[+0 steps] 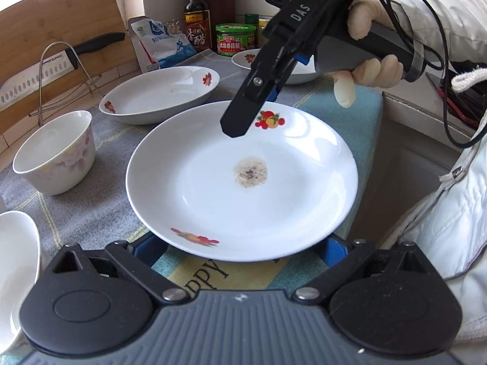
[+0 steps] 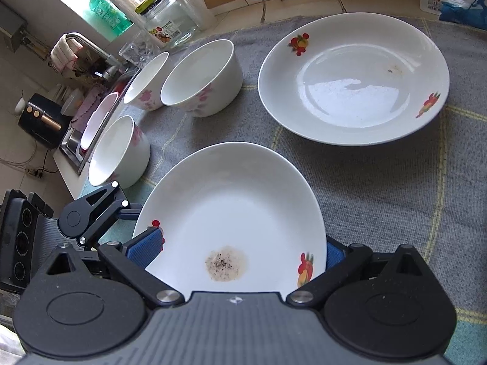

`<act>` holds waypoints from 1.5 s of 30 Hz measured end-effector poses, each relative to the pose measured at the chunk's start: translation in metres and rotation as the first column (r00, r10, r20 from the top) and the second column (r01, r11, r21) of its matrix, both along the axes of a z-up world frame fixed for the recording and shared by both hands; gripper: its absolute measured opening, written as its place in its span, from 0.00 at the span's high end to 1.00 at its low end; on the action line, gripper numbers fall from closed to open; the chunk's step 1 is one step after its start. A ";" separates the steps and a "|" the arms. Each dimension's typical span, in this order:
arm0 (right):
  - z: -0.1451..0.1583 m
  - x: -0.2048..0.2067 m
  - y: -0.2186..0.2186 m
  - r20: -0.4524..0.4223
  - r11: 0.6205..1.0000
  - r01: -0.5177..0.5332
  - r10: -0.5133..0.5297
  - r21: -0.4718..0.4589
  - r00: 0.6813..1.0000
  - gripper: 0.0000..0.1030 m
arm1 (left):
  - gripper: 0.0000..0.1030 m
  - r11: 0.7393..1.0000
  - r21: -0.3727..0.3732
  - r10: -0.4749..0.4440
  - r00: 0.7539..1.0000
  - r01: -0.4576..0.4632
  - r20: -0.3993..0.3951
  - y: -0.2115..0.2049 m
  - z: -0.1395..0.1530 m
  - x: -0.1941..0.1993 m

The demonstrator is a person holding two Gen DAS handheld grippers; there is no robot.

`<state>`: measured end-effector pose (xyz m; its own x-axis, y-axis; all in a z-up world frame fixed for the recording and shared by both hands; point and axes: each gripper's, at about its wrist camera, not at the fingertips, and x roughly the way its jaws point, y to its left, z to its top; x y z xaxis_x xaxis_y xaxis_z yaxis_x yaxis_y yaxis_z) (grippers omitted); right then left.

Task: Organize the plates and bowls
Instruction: 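Lift the stained plate with the right tool and carry it toward the placed plate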

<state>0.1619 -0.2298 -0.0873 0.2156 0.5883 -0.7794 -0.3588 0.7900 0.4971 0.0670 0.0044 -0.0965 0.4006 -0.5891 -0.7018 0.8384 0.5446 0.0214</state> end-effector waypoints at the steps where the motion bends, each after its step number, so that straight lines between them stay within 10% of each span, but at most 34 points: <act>1: 0.000 0.000 0.000 0.000 1.000 -0.001 0.001 -0.001 1.000 0.00 | 0.04 1.000 0.000 0.000 1.000 0.000 -0.002 0.000 0.000 0.000; 23: 0.024 0.002 -0.027 0.040 1.000 0.000 0.000 0.001 0.999 0.00 | 0.04 1.000 0.002 0.002 0.999 -0.002 -0.044 -0.027 0.025 0.003; 45: 0.047 0.015 -0.148 0.127 0.992 0.125 -0.127 0.023 0.984 0.00 | 0.04 0.996 -0.008 -0.092 0.996 0.092 -0.022 -0.132 0.042 0.055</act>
